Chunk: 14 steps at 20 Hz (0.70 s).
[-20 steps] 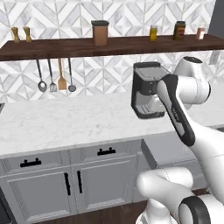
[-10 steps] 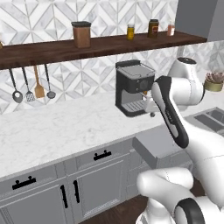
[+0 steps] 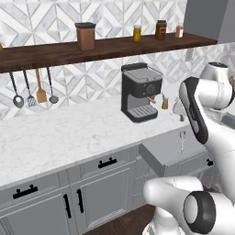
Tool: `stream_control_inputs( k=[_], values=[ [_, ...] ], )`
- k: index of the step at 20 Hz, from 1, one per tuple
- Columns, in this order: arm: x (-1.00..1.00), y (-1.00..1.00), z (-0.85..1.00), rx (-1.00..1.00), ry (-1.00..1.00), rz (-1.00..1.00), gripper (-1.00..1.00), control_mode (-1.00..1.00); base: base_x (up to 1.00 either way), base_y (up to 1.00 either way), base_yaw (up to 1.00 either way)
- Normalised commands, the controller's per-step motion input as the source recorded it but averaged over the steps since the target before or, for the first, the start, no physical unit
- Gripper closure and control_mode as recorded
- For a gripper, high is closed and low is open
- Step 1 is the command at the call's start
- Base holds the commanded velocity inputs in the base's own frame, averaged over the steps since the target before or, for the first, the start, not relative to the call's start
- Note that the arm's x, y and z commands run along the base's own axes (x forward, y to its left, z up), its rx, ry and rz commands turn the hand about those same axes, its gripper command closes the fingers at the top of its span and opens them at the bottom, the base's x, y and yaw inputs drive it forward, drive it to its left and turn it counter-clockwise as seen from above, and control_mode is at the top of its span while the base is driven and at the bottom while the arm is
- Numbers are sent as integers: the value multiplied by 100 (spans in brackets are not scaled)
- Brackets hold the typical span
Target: Pick the tongs from the drawer and place it on the counter.
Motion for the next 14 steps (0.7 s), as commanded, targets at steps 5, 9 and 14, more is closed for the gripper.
stream_control_inputs(
  k=[5,9,14],
  values=[
    [3,-100,-46,6,14,-53,-100,-100,0,0,0],
    [8,-100,-68,2,12,-58,-100,-100,0,0,0],
    [28,-100,-65,1,12,-55,-100,-100,0,0,0]
  ],
)
